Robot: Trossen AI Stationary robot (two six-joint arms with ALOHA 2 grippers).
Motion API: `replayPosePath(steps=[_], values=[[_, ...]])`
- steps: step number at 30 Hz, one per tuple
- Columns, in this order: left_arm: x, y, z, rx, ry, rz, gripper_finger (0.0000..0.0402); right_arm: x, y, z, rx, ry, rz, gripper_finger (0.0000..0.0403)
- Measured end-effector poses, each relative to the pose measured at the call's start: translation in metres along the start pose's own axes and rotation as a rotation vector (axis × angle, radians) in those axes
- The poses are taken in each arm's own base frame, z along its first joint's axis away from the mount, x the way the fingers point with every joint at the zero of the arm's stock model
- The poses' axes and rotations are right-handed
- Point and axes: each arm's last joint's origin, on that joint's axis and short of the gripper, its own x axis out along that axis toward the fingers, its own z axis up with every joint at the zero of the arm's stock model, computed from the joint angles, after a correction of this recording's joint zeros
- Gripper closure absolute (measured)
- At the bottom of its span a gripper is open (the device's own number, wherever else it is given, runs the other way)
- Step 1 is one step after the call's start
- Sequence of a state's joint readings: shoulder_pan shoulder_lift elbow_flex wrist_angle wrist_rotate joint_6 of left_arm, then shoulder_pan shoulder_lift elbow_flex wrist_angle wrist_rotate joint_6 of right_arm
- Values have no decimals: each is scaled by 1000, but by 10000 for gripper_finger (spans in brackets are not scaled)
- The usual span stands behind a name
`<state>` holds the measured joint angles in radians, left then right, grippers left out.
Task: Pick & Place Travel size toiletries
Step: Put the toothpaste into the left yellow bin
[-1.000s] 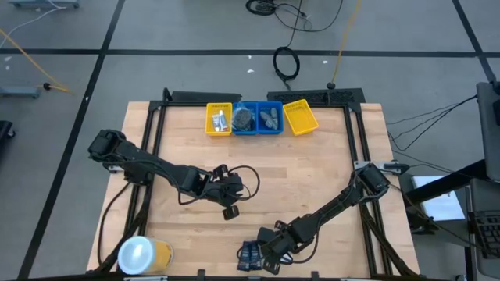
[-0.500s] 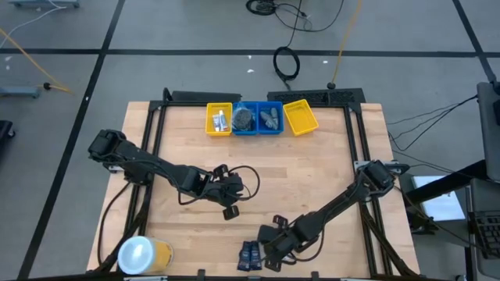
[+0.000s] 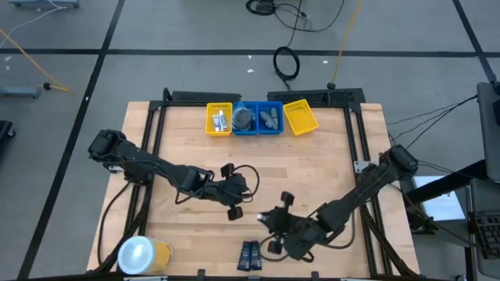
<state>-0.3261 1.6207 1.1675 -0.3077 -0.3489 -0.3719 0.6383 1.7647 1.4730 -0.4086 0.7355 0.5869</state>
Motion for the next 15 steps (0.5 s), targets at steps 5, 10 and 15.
replayPosePath(steps=[5,10,15], values=[[-1,-4,10,32,-106,-10,325,-28,-7,16,-19,-163,-141,350],[-6,-14,22,88,-263,-22,325,-42,-11,22,-55,-286,-314,350],[-13,-23,30,91,-371,-66,325,-41,-12,29,-61,-345,-390,350]])
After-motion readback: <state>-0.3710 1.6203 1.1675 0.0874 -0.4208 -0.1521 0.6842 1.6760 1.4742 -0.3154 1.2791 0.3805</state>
